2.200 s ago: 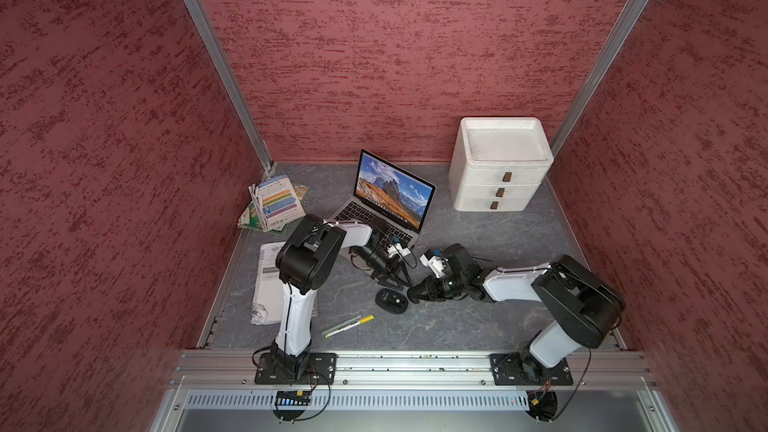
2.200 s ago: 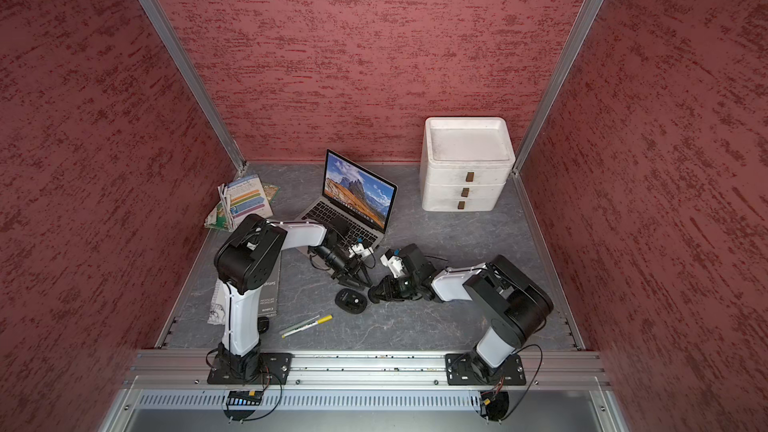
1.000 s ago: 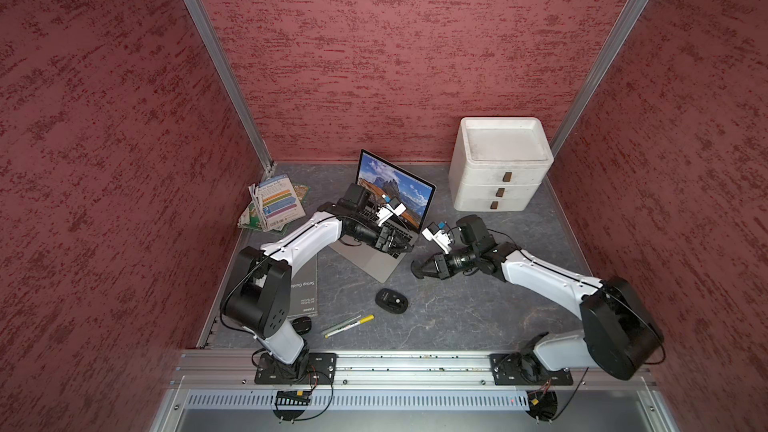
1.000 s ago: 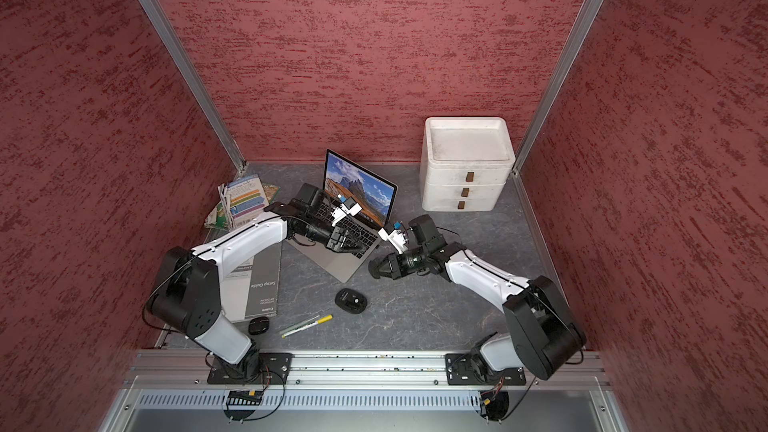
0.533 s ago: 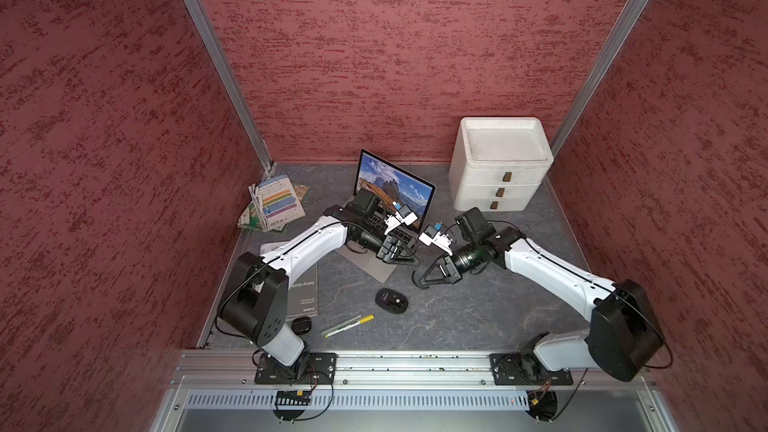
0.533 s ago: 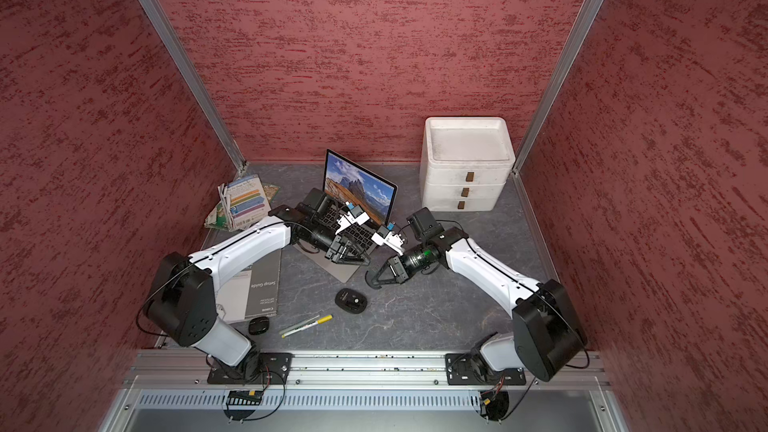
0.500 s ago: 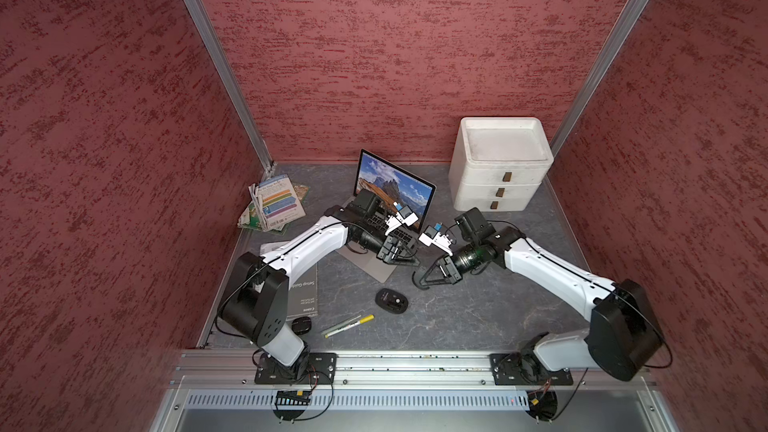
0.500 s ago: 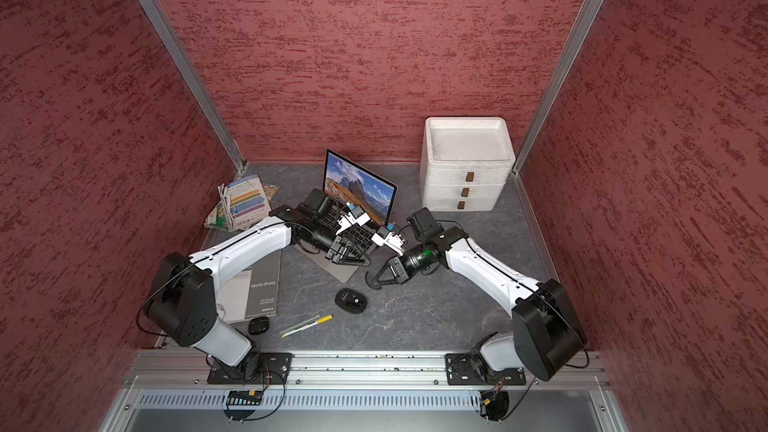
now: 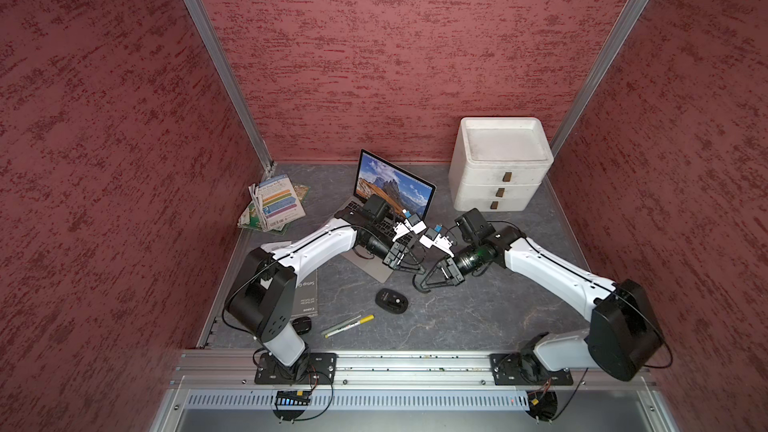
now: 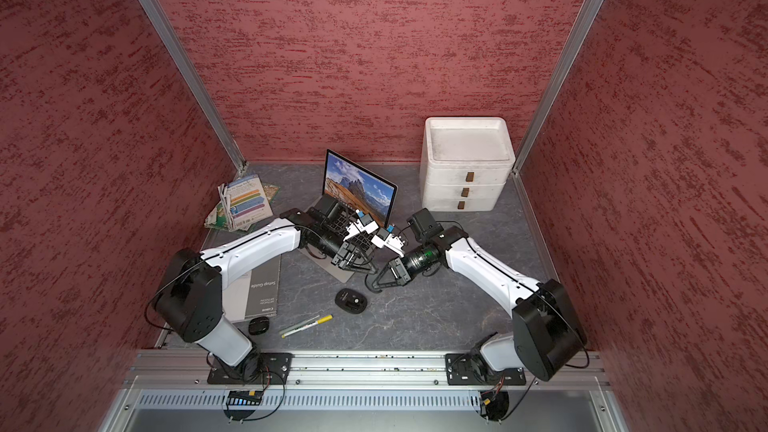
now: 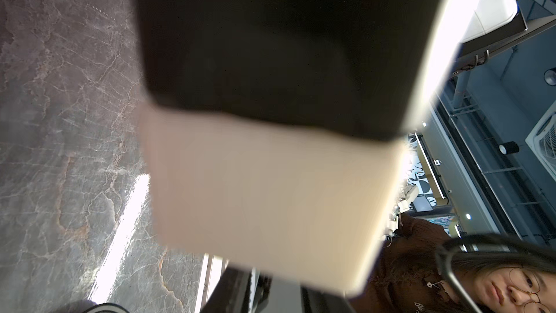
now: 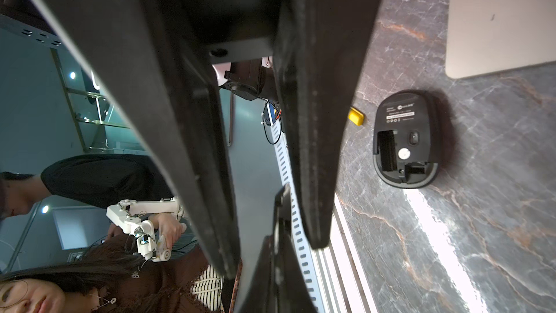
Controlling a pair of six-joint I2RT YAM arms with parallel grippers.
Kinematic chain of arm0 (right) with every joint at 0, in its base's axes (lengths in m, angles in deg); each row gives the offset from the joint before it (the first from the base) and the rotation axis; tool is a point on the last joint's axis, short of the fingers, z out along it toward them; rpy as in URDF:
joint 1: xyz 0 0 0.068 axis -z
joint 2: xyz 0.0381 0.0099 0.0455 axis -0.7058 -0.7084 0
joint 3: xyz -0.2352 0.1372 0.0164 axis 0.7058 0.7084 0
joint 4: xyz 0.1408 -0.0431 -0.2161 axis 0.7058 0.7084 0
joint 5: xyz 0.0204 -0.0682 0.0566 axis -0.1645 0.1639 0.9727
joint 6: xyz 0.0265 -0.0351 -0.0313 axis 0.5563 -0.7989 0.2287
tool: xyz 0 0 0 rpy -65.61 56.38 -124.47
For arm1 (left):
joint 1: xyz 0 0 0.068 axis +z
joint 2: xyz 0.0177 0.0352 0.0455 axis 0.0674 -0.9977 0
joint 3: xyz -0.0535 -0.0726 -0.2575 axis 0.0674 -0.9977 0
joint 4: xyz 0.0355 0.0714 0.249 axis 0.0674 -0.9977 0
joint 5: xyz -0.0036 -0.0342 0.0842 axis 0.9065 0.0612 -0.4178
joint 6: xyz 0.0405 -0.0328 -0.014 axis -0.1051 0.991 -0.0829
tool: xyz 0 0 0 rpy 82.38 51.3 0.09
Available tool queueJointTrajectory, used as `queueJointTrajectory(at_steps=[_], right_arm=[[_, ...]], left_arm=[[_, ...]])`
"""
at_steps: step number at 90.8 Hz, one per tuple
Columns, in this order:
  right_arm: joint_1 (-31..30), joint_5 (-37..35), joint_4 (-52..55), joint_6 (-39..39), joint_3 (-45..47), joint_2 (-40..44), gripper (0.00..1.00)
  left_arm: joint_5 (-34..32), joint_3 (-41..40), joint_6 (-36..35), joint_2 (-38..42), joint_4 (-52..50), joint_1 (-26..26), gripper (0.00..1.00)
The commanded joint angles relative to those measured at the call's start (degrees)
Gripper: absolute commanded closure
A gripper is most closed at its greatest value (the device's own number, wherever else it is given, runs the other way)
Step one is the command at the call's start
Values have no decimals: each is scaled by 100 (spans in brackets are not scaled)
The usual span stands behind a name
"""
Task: Insert the wireless mouse receiver into the laptop
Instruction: Pick up the lid from the center of the board.
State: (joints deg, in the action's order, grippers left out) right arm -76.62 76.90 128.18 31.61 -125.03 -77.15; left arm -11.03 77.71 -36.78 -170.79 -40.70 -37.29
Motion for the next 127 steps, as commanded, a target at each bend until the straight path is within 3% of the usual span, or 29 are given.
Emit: queueJointTrajectory(at_steps=[1,16,23,27,29,32,37,41,49,56,71,82,106,127], right_arm=[[-20,151,56,-82,-225,37,100],[-26,55,22,-60,-210,69,100],[-14,-121,-42,-31,-171,113,100],[-6,-292,-106,35,-129,178,83],[9,-416,-123,48,-118,226,69],[50,-608,-136,80,-85,306,59],[141,-1047,-209,227,32,525,46],[241,-1301,-409,445,221,771,36],[425,-1920,-1407,1348,699,1434,26],[474,-2505,-2542,2443,1168,2012,19],[429,-3435,-5024,4891,2112,2649,18],[171,-3918,-6094,5753,2495,2660,20],[-127,-4664,-7561,6572,2916,2421,28],[-202,-4609,-8614,6845,2769,1837,52]], left_arm=[[248,84,-72,-119,6,-70,78],[426,40,-41,-135,-4,-124,99],[514,-38,54,-88,95,-123,100],[565,-119,211,-46,279,-104,100],[599,-166,310,-5,391,-85,100],[602,-265,577,63,664,-45,100],[483,-530,1345,254,1541,114,100],[261,-962,2458,524,2711,243,100],[-826,-1837,4536,1036,5393,545,100],[-1958,-2373,5948,1305,6930,595,100],[-4415,-3217,8151,1530,8956,337,100],[-5563,-3618,9028,1361,10026,50,100],[-6299,-3768,9743,996,11153,-500,100],[-6588,-3856,9946,904,11448,-805,100]])
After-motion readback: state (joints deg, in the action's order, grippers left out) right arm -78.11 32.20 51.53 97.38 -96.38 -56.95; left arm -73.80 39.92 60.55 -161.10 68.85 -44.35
